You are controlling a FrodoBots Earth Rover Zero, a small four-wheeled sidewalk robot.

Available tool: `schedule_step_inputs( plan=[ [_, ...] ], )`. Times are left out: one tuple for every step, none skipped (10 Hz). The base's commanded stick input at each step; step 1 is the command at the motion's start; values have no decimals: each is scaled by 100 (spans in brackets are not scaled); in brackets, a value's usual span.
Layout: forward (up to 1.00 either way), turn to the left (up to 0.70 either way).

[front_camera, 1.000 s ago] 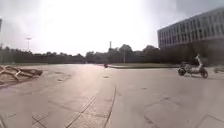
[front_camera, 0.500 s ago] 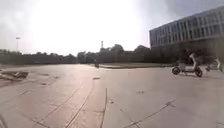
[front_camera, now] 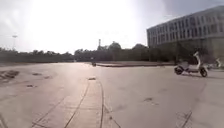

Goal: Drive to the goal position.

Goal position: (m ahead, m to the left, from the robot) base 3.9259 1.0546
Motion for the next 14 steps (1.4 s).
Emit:
schedule_step_inputs(
  plan=[
    [100, -3],
    [100, 0],
    [100, -38],
    [100, -30],
    [100, -17],
    [100, 0],
    [100, -14],
    [100, -32],
    [100, -26],
    [100, -1],
    [100, 0],
    [100, -12],
    [100, -22],
    [100, -14]
  ],
)
